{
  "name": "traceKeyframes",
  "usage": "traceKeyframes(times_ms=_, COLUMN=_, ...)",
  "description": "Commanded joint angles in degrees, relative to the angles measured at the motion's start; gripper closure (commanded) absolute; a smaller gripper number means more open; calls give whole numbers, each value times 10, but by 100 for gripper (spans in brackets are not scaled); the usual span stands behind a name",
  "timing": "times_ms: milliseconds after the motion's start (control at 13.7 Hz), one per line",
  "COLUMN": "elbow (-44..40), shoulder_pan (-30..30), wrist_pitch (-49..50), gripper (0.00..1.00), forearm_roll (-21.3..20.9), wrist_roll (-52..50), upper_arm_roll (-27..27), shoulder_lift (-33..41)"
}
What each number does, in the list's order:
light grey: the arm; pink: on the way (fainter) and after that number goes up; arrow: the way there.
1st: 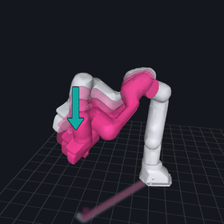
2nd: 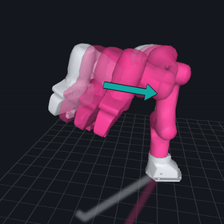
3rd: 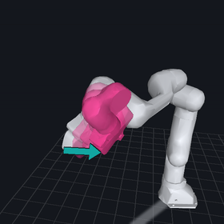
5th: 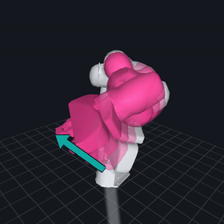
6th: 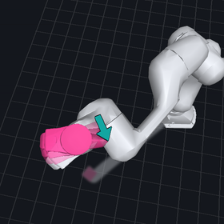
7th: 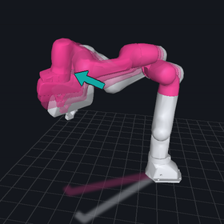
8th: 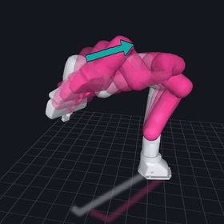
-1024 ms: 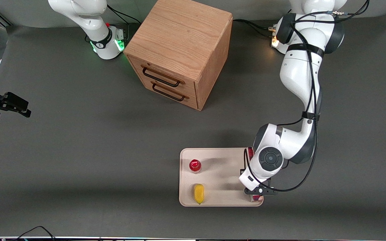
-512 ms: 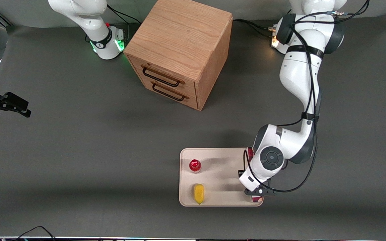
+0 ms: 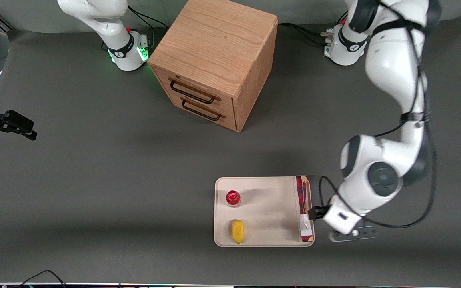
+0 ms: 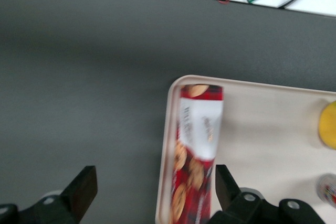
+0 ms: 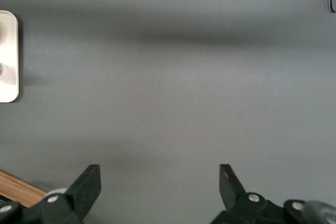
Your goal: Place red cookie box on tray
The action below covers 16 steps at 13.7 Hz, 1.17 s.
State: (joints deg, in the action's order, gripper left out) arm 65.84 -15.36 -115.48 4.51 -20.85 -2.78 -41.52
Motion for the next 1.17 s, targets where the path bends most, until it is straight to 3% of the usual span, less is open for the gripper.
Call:
traceKeyframes(times_ms=0, elbow=77, shoulder_pan=37, wrist_pitch=90, gripper=0, forearm_roll=15, wrist_roll=29, upper_arm_roll=4, shoulder_lift=114)
traceKeyframes(times_ms=146, elbow=89, shoulder_pan=74, wrist_pitch=153, gripper=0, forearm_roll=9, wrist_roll=68, upper_arm_roll=11, shoulder_lift=161)
traceKeyframes(times_ms=439, elbow=231, shoulder_pan=140, wrist_pitch=141, gripper=0, forearm_roll=-21, wrist_roll=140, upper_arm_roll=22, shoulder_lift=285)
traceKeyframes(times_ms=732, elbow=307, shoulder_pan=177, wrist_pitch=152, gripper=0, forearm_roll=-51, wrist_roll=153, upper_arm_roll=36, shoulder_lift=389)
traceKeyframes(times_ms=1098, elbow=316, shoulder_pan=185, wrist_pitch=177, gripper=0, forearm_roll=-51, wrist_roll=181, upper_arm_roll=38, shoulder_lift=429)
